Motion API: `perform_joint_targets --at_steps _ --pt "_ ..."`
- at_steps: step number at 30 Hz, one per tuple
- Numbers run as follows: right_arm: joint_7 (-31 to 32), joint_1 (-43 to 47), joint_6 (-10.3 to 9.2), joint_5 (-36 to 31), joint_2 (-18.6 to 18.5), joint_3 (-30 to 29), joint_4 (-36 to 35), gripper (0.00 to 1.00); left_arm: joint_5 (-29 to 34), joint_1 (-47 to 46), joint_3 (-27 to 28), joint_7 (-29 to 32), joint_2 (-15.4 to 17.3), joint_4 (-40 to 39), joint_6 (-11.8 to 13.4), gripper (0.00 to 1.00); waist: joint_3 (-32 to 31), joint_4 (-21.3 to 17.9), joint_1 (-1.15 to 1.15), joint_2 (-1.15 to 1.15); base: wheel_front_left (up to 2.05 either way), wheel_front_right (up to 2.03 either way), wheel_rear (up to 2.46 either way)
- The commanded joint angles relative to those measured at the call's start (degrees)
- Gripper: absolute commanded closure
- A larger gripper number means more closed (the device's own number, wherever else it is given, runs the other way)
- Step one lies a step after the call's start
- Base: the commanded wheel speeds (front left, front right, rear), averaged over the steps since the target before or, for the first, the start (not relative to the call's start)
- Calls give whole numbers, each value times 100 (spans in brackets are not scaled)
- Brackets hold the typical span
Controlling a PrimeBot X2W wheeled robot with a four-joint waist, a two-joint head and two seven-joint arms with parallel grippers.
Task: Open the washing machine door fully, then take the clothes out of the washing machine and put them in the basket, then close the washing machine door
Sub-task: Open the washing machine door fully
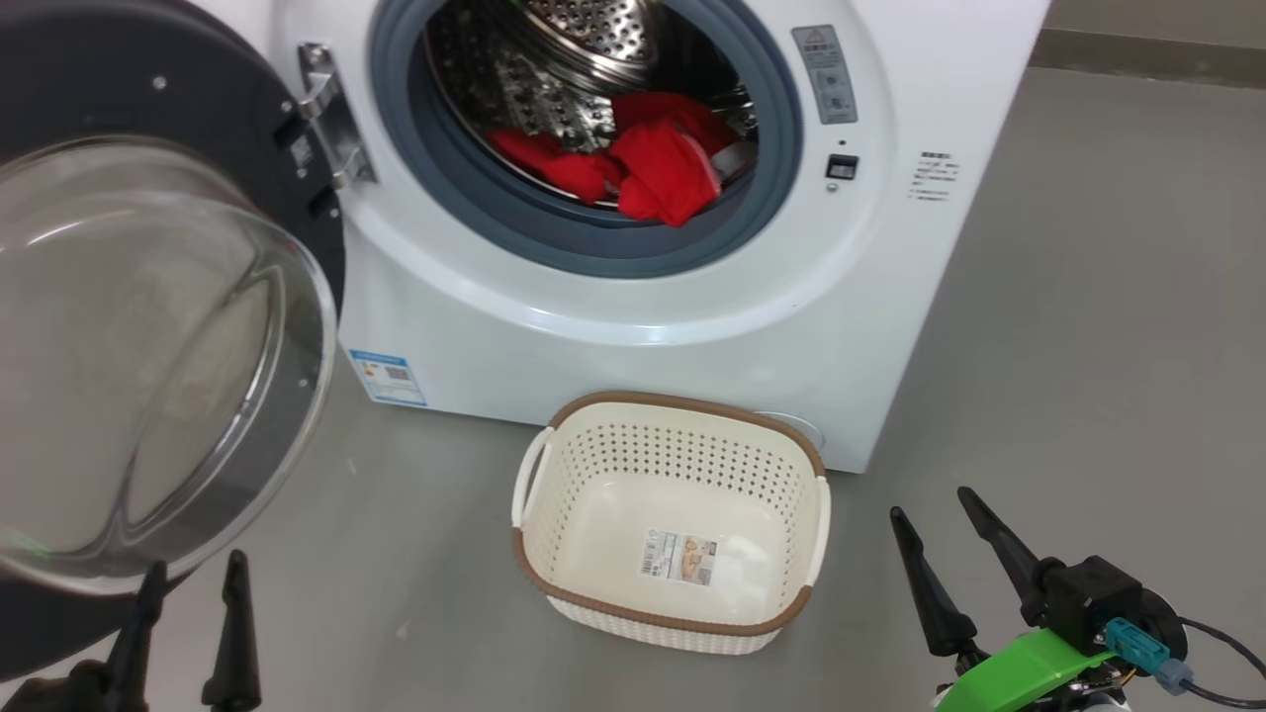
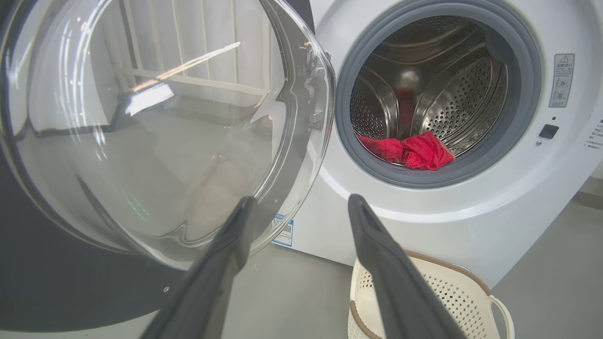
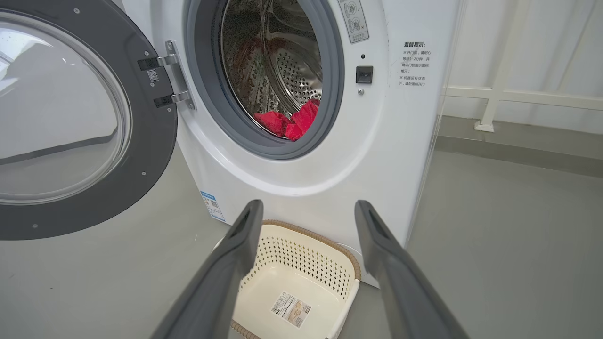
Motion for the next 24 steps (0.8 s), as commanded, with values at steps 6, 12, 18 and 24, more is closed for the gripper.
perform_joint_targets --at_steps 6,12,18,24 --pt "-52 -24 28 48 -6 -40 -227 0 -180 28 -198 -28 260 -405 6 0 80 -506 0 0 0 0 0" --pt "-52 -21 28 25 8 -139 -280 0 -341 81 -432 -28 328 -586 6 0 140 -830 0 0 0 0 0" --pt "-52 -4 28 15 8 -180 -306 0 -449 199 -647 -28 407 -798 6 0 179 -1197 0 0 0 0 0" --pt "-52 21 28 28 31 -242 -340 0 -499 361 -711 -28 416 -925 6 0 173 -1535 0 0 0 0 0"
